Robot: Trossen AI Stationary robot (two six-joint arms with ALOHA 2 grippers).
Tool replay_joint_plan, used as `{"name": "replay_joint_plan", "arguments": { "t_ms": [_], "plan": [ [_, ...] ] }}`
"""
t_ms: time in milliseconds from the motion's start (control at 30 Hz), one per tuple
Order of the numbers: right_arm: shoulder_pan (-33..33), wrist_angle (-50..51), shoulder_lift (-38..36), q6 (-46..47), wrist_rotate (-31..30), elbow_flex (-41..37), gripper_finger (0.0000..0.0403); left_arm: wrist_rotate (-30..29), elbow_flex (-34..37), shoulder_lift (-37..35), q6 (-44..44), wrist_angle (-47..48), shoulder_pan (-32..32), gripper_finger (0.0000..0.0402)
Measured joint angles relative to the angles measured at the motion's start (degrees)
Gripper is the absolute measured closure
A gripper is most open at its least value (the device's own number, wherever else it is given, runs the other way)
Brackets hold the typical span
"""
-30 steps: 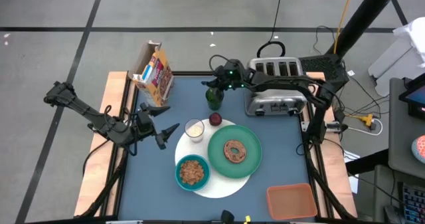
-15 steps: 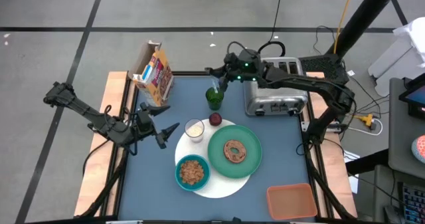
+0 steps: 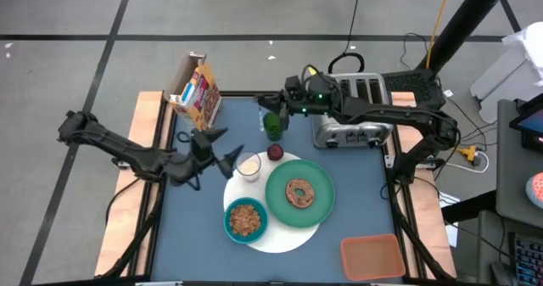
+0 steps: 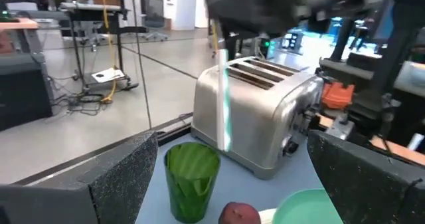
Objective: Arrange a breakfast setting
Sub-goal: Put the white green spoon to the left of the white tablemat
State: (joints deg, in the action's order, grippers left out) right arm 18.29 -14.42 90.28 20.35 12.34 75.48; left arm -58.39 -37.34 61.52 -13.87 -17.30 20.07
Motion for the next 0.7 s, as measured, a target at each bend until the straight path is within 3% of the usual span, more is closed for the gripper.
{"name": "replay_joint_plan", "arguments": {
  "t_ms": [100, 467, 700],
  "plan": [
    [-2.22, -1.9, 0.07, 0.0, -0.01, 0.0, 0.0394, 0.91, 0.0, 2.33, -0.36, -1.26, -1.43, 0.0009],
    [-8.34, -4.06, 0.04, -2.4, -0.04, 0.0, 0.0394, 15.04, 0.0, 7.69, 0.17, -8.77, -5.23, 0.0009],
    [-10.11, -4.18, 0.04, -2.85, -0.11, 0.0, 0.0394, 16.79, 0.0, 8.39, 1.66, -11.43, -5.37, 0.0009]
  ]
}}
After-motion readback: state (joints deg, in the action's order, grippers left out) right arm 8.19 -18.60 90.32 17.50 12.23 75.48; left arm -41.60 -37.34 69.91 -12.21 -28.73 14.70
